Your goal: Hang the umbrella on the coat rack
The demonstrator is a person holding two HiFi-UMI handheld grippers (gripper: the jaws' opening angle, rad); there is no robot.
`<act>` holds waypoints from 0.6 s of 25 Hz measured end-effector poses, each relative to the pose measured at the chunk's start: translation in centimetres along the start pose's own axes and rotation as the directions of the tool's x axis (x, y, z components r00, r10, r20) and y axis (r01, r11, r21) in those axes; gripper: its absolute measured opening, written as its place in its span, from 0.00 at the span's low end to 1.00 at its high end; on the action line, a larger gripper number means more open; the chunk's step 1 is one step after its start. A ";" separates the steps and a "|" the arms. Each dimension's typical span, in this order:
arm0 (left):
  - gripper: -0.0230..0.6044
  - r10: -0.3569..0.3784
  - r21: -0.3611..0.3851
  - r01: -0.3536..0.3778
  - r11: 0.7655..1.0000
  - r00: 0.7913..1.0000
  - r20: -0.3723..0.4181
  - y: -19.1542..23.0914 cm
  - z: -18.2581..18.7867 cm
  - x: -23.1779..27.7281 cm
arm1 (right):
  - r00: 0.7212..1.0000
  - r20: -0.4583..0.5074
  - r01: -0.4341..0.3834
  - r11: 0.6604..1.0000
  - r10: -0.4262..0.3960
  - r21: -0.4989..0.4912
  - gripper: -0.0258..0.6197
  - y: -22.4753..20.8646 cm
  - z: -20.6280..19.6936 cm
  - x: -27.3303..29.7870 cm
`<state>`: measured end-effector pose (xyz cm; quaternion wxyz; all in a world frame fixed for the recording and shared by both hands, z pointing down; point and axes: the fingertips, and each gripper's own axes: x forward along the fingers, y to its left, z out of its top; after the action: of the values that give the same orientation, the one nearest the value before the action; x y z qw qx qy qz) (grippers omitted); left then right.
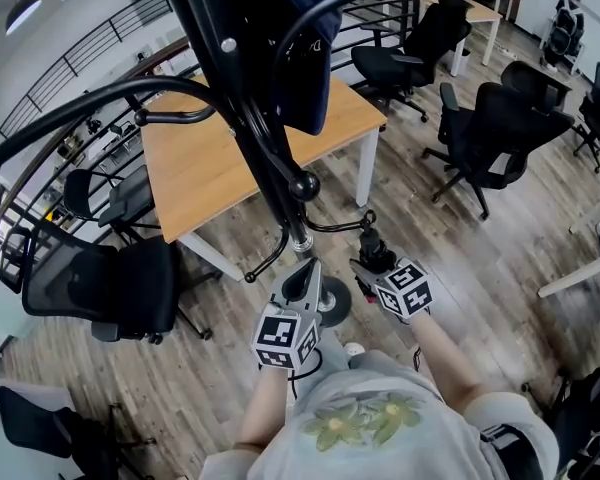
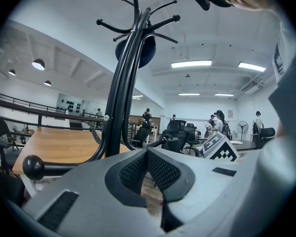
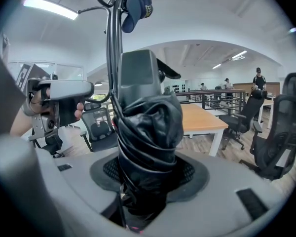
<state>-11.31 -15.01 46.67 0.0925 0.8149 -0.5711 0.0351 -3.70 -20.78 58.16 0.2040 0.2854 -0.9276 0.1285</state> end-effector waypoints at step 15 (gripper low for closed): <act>0.05 -0.005 0.001 0.005 1.000 1.000 -0.013 0.2 0.0 0.1 | 0.999 -0.020 -0.026 0.997 0.028 0.074 0.37 1.2 -1.5 0.2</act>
<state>-11.51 -15.17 46.69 0.0958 0.8162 -0.5683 0.0404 -4.05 -19.38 59.41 0.2013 0.2787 -0.9239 0.1681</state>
